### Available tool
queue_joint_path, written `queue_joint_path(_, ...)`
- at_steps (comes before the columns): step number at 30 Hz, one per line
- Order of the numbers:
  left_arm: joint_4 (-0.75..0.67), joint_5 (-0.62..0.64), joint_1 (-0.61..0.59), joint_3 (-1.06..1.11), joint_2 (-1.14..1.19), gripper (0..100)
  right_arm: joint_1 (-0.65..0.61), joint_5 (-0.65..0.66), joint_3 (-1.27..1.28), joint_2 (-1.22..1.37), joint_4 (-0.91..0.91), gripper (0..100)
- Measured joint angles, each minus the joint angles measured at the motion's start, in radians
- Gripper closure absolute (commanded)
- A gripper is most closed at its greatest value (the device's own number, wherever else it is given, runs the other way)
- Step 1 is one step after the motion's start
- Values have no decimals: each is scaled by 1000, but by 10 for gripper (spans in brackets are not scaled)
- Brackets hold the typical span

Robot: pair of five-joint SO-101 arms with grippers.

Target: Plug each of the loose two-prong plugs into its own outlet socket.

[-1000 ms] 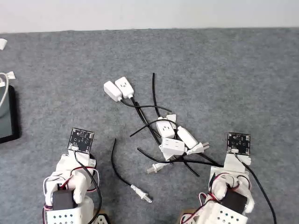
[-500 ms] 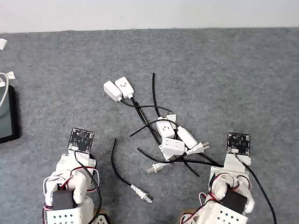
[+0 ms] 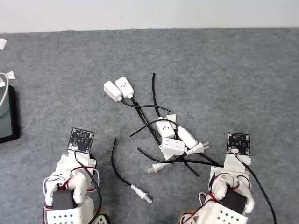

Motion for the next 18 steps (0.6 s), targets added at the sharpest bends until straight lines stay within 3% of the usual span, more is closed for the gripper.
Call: queue_joint_path(18, 0, -2, 0, 0, 0, 927, -41, 0, 0, 0, 0, 987)
